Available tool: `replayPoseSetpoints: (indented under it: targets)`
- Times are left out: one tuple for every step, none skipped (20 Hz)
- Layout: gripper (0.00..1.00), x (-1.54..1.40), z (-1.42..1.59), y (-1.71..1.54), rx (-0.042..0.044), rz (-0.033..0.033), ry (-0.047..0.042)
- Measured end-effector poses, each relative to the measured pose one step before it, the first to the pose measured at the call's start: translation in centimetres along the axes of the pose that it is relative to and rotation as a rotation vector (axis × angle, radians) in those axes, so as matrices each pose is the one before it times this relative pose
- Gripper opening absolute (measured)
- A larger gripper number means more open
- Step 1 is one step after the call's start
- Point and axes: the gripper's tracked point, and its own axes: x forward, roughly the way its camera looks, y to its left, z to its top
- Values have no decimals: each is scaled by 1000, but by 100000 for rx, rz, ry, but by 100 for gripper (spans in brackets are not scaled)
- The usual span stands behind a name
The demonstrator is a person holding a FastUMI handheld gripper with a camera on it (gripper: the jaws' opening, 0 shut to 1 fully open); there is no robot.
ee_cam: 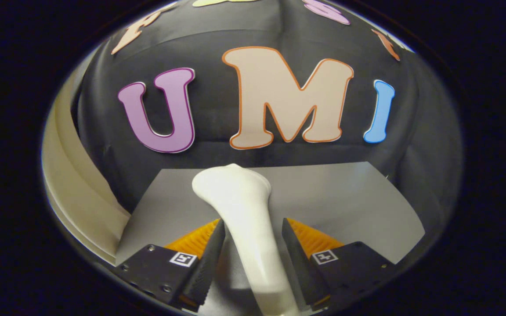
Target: Iron the clothes twice with a garment steamer, once on the left side and once on the right side.
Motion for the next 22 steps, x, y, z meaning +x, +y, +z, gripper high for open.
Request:
replayPoseSetpoints:
  targets:
    - [69,530,-391,20,-2152,193,3195]
    - [69,-45,-123,-7,-278,25,1497]
    - [66,336,-333,-363,2337,-1466,1698]
    - [66,3,-1272,-228,4294,587,6849]
    - [65,-104,1226,-222,5490,86,-7724]
    - [64,277,-324,-748,-1507,-1419,1899]
    - [64,-53,-155,-140,409,33,419]
    - [64,145,551,26,1082,231,-994]
    - [62,-242,-744,73,-2452,749,3069]
    - [61,-280,311,-127,1584,-433,-658]
    - [57,267,35,-139,-5,-1711,-448]
    - [52,-349,121,-806,-3927,-5108,-585]
    - [49,-443,535,-537,-4103,-4218,-2485]
    - [45,-758,498,-232,-3405,-1353,-2777]
    - [40,-1043,632,692,706,2187,-3923]
    - [40,-1150,833,177,694,1100,-4201]
    - [39,-1483,944,-264,-225,-1359,-4473]
    - [38,-1507,672,-305,271,-1435,-2961]
    - [37,-1893,215,47,574,53,-3269]
    - [37,-1730,-32,253,1485,1211,-980]
    - [37,-1486,24,453,698,1097,-1829]
    - [37,-1574,-27,325,-613,-247,-1465]
